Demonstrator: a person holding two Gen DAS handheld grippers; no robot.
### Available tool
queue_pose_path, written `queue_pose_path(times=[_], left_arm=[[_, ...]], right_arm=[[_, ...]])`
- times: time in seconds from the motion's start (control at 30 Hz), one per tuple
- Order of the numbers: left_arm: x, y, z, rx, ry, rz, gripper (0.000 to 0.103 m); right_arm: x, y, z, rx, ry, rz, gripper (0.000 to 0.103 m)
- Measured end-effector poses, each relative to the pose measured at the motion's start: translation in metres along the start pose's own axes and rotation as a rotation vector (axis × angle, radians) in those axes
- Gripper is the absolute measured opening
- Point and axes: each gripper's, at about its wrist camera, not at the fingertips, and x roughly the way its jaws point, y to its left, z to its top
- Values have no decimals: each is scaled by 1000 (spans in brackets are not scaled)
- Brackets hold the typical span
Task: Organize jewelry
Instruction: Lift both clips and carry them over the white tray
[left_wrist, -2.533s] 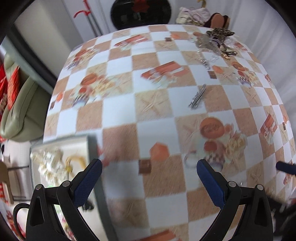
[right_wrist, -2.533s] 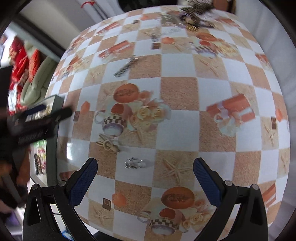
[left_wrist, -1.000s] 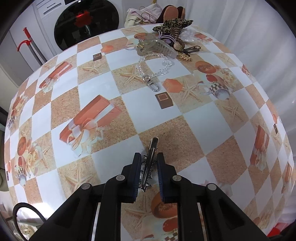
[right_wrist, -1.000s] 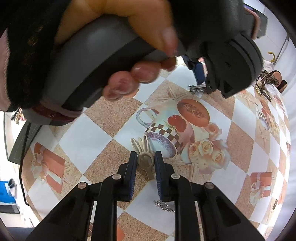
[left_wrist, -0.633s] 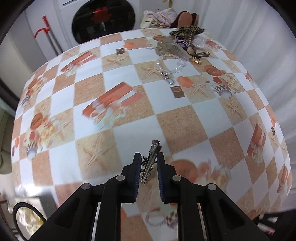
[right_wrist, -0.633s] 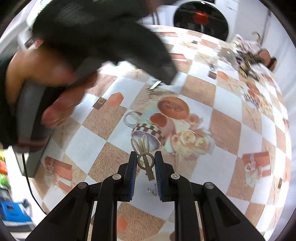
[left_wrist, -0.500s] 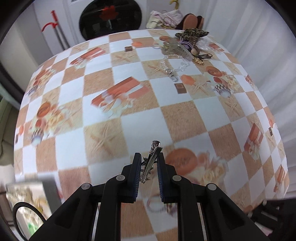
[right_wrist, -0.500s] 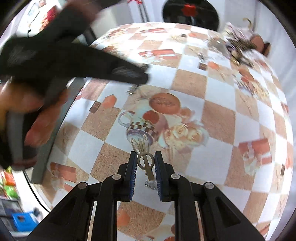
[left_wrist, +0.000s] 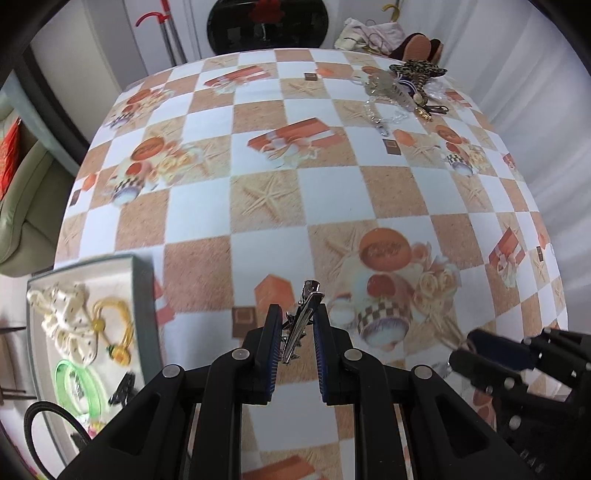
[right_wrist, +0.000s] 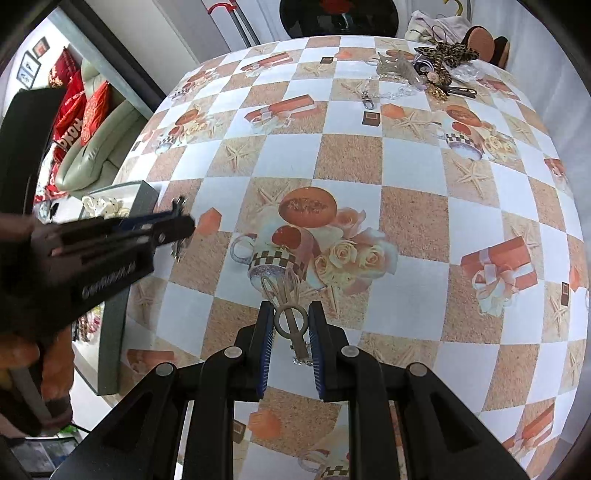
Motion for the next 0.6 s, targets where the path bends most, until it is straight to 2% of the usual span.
queue_pose_path(times=[0.6], left_arm=[[-45,25,-33,-67,-4,-8,22]], right_arm=[[-37,5,13,89,0,40,21]])
